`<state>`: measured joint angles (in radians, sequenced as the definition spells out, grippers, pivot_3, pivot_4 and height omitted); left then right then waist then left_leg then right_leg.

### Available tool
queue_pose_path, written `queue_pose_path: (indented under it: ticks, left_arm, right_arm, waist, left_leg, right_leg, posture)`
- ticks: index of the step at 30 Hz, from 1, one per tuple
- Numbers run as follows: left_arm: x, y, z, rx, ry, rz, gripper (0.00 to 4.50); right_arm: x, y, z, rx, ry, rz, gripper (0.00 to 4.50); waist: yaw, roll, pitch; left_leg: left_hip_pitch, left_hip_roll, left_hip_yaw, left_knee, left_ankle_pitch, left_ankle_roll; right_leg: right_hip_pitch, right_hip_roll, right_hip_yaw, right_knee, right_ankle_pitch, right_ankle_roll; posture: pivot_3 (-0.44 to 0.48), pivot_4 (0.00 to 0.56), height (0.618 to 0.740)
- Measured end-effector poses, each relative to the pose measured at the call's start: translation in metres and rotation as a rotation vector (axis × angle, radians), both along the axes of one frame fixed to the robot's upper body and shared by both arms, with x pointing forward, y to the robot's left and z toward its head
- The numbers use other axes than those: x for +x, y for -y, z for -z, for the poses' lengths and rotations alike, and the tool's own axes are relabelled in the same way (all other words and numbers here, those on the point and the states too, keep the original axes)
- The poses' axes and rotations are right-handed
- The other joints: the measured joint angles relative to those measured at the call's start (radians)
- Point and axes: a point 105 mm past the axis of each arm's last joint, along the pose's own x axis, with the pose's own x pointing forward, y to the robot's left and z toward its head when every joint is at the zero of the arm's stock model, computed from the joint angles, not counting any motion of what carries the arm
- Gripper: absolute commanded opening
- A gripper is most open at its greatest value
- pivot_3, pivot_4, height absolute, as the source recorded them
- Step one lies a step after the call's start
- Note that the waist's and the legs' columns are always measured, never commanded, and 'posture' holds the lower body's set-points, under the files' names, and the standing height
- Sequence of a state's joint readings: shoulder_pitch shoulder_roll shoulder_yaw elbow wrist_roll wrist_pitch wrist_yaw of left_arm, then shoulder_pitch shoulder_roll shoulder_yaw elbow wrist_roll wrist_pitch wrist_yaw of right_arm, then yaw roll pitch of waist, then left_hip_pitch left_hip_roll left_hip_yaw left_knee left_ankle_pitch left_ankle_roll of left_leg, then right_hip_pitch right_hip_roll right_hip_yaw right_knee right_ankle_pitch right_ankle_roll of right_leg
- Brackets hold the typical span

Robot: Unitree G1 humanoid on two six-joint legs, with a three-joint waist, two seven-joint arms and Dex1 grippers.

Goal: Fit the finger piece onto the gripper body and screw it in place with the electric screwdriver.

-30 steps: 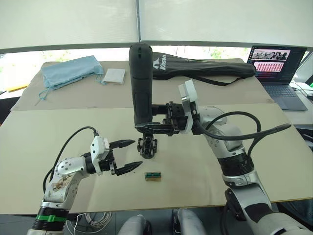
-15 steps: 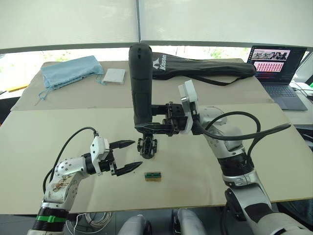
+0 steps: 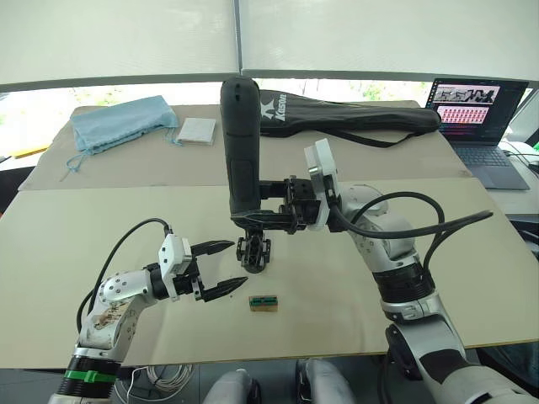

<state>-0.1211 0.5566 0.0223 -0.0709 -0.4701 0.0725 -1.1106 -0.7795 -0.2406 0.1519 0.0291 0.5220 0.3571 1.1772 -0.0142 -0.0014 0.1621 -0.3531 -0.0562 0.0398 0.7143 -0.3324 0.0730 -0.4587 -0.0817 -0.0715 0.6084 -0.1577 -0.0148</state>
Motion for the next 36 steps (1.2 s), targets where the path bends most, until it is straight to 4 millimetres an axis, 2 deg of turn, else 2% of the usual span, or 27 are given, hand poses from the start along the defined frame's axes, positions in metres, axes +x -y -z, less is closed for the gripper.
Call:
queue_pose_path:
  ticks: [19, 36]
  left_arm:
    - [0.013, -0.004, 0.021, 0.095, -0.045, -0.053, 4.50]
    - [0.034, 0.018, 0.036, 0.098, -0.056, 0.017, 4.50]
  right_arm:
    - [0.000, -0.002, 0.001, -0.002, 0.001, 0.003, 1.93]
    - [0.000, -0.002, 0.001, -0.006, 0.003, 0.002, 1.93]
  waist:
    - [0.000, 0.000, 0.000]
    - [0.000, 0.000, 0.000]
  left_leg:
    - [0.000, 0.000, 0.000, 0.000, 0.000, 0.000]
    - [0.000, 0.000, 0.000, 0.000, 0.000, 0.000]
  right_leg:
    - [0.000, 0.000, 0.000, 0.000, 0.000, 0.000]
    - [0.000, 0.000, 0.000, 0.001, 0.000, 0.000]
  posture:
    - [0.000, 0.150, 0.740]
    - [0.000, 0.150, 0.740]
